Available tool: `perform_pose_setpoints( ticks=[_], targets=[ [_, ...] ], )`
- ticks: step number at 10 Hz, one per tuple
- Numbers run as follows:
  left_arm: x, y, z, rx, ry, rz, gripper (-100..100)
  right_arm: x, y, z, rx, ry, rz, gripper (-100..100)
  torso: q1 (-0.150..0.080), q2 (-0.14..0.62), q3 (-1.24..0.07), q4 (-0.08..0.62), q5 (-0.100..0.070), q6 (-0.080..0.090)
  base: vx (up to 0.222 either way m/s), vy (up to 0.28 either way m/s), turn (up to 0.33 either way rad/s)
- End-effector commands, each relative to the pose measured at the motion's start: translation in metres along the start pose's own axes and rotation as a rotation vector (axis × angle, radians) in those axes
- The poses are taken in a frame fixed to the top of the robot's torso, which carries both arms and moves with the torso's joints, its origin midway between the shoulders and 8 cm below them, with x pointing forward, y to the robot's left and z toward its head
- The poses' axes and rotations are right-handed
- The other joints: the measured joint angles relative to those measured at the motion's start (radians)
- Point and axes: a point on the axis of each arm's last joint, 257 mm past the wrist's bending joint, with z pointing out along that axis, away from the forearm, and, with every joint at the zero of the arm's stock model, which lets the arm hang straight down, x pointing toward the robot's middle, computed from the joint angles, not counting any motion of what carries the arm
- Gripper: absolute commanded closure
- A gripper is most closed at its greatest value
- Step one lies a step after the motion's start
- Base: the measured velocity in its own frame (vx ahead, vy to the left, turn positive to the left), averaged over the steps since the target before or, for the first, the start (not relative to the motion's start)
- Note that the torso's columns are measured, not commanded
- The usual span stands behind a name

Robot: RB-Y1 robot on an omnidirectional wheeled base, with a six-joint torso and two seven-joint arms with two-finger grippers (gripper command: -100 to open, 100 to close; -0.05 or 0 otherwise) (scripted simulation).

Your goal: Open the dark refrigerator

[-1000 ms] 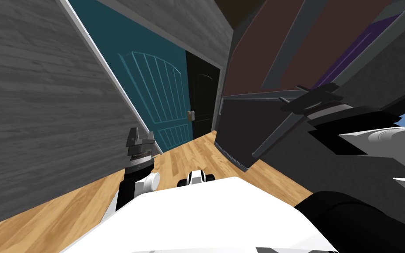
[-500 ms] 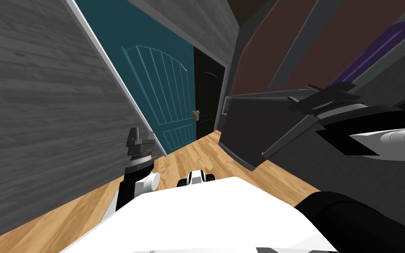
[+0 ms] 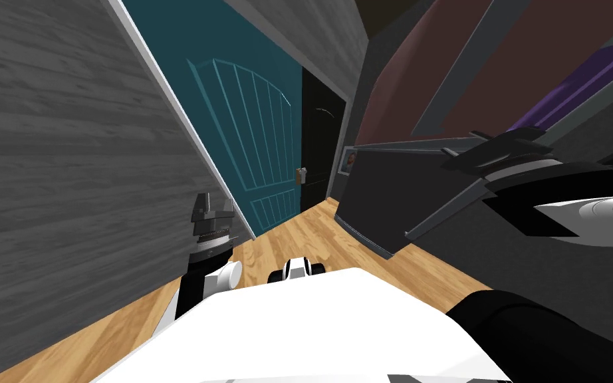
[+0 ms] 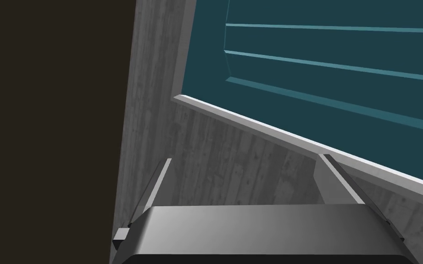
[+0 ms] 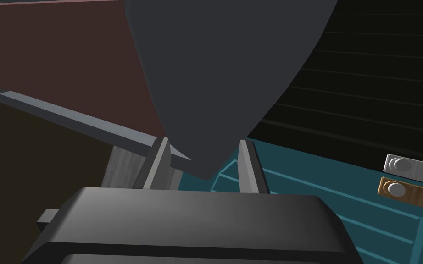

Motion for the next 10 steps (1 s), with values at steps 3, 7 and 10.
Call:
perform_pose_setpoints(
  ticks=[3,7,10],
  targets=[
    [0.0,0.0,0.0,0.0,0.0,0.0,0,0.025,-0.009,-0.003,0.017,0.059,-0.034,100,0.001,-0.004,-0.003,-0.002,0.001,-0.002,0.134,0.209,-0.038],
    [0.0,0.0,0.0,0.0,0.0,0.0,0,0.048,-0.015,-0.007,0.025,0.113,-0.065,100,0.001,-0.008,-0.008,-0.003,0.003,-0.005,0.143,0.211,-0.037],
    [0.0,0.0,0.0,0.0,0.0,0.0,0,0.071,-0.022,-0.013,0.033,0.167,-0.097,100,0.001,-0.006,-0.006,-0.003,0.002,-0.005,0.109,0.231,-0.03]
  ],
)
